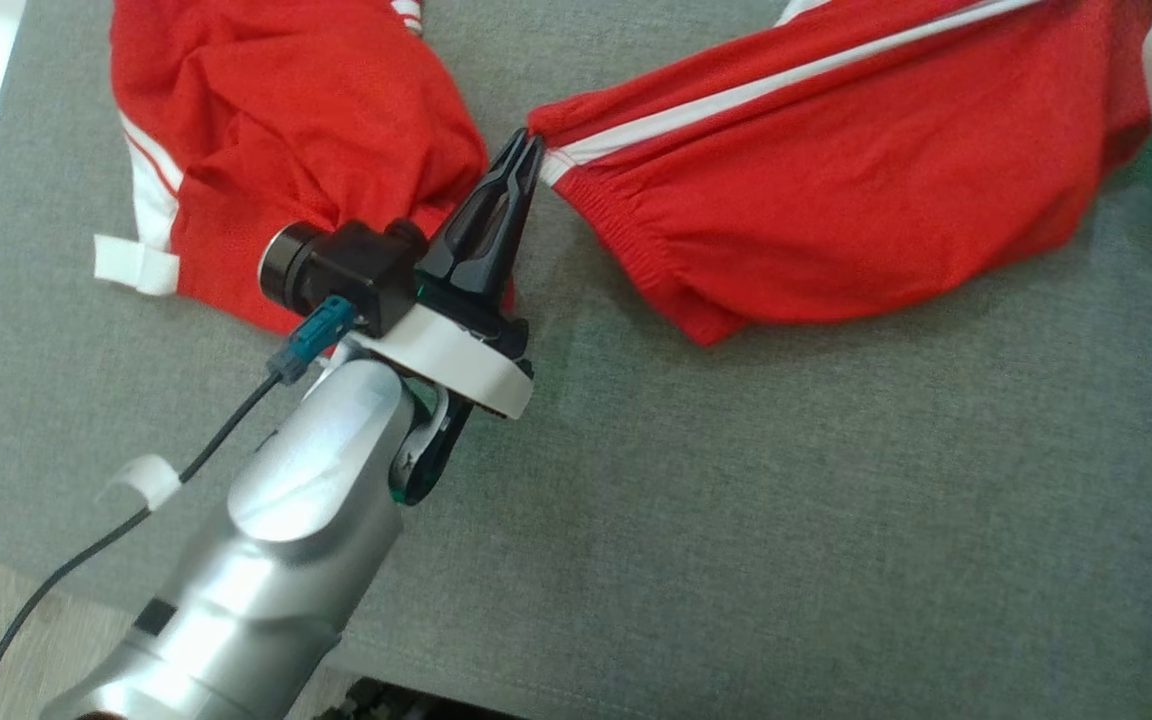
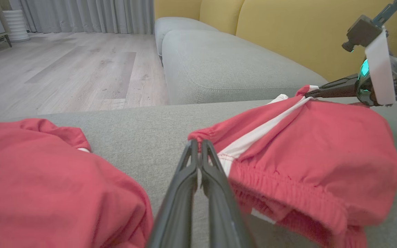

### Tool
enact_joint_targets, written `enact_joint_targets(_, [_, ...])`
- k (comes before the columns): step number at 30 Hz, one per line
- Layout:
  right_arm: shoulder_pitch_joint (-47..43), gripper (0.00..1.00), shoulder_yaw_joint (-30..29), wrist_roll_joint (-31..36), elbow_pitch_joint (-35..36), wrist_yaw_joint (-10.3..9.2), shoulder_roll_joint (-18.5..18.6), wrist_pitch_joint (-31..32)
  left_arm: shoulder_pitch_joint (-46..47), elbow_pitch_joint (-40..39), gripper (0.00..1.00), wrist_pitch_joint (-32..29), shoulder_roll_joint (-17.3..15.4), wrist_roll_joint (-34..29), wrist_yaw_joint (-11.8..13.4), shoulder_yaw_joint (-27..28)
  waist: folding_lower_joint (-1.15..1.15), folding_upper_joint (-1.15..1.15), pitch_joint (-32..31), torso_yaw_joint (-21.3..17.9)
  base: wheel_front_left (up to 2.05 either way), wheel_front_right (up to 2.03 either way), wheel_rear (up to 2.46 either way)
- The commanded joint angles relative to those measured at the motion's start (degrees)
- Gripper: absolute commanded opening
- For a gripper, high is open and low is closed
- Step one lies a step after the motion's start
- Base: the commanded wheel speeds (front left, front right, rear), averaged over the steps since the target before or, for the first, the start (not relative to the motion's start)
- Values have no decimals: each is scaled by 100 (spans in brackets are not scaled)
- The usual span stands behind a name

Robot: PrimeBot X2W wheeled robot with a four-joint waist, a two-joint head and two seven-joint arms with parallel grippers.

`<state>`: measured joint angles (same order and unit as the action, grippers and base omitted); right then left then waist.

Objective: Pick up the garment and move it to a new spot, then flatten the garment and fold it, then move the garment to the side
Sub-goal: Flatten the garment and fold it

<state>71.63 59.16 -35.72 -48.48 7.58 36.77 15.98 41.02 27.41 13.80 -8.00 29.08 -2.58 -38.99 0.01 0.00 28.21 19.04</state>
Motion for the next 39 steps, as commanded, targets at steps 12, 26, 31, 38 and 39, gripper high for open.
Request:
enact_joint_targets(12, [304,100,82,78,-682,-9,-281,-968,205,213,100,117,-70,-213,-74,395,-1,0,-183,-114,0,0,0])
enact_joint_targets(26, [-253,100,-605,-429,-1082,-9,-1031,-2738,-633,-949,100,119,-233,-373,260,1754,-1,0,-1214,-918,0,0,0])
enact_joint_targets(31, [-687,100,-1208,-492,-1029,-9,-1370,-3074,-1222,-1403,100,119,-144,-464,268,2271,-1,0,-1596,-1171,0,0,0])
enact_joint_targets(38, [-1953,100,-3085,91,32,-9,-1847,-3096,-2041,-1612,100,119,29,-702,144,2698,-1,0,-2010,-1465,0,0,0])
enact_joint_targets(39, [-2231,100,-3354,258,211,-9,-1978,-3096,-2152,-1622,100,119,64,-729,110,2740,-1,0,-2055,-1493,0,0,0])
